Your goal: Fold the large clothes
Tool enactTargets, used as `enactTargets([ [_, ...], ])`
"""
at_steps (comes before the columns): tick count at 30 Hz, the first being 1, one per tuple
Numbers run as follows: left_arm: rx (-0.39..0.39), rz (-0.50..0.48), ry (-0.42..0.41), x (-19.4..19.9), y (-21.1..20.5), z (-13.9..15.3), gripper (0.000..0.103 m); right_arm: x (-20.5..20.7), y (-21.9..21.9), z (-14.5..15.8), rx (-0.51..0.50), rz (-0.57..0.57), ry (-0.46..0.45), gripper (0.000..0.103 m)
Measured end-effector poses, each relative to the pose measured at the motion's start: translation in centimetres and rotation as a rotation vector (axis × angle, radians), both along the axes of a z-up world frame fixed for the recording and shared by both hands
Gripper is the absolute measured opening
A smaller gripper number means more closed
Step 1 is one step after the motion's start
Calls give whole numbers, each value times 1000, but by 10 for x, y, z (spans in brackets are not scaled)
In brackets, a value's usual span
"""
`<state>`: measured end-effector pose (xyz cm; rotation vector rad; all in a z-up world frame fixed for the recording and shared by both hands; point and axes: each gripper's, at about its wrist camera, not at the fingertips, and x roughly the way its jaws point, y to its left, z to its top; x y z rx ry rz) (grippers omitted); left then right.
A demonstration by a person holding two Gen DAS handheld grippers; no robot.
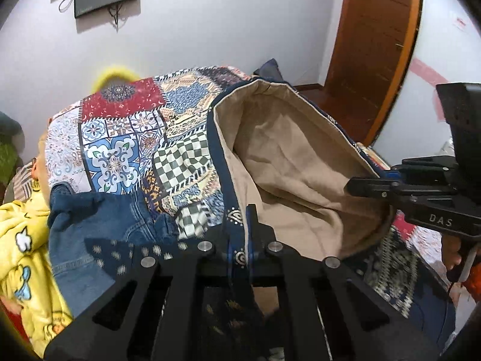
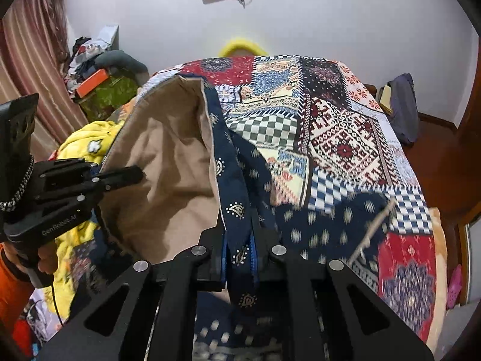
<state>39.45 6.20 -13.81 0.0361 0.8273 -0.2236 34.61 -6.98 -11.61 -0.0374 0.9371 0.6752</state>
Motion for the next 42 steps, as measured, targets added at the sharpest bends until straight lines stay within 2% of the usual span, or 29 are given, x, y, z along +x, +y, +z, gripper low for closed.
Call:
enactTargets([
  [6, -14, -15, 26, -44, -7, 1, 6, -35, -22, -1, 8, -4, 30, 10],
  [12, -26, -22, 100, -80, -14, -19, 6, -58, -42, -7, 7, -37, 56, 10],
  [18, -74, -45, 164, -114, -19, -34, 7, -85, -56, -19, -40, -30, 88, 12],
  [21, -37, -72, 176, -131, -28, -39, 22, -104, -60, -24, -79, -15, 74, 14],
  [23, 0, -79, 177, -140, -32, -42, 39, -113, -64, -24, -83, -9, 79, 14],
  [29, 56, -97, 145, -171, -36, -34, 42, -126, -76, -14, -84, -5, 68, 14],
  [36, 46, -4, 51, -154, -17, 6, 47, -114, -77, 5, -49, -44, 20, 16],
  [38, 43, 8, 38, -142, -15, 13, 47, -106, -73, 8, -32, -61, 12, 20],
  [40, 39, 9, 22, -127, -16, 17, 47, -103, -69, 8, -22, -72, 3, 32],
  [42, 40, 11, 24, -114, -19, 15, 47, -97, -64, 6, -7, -83, -4, 39],
])
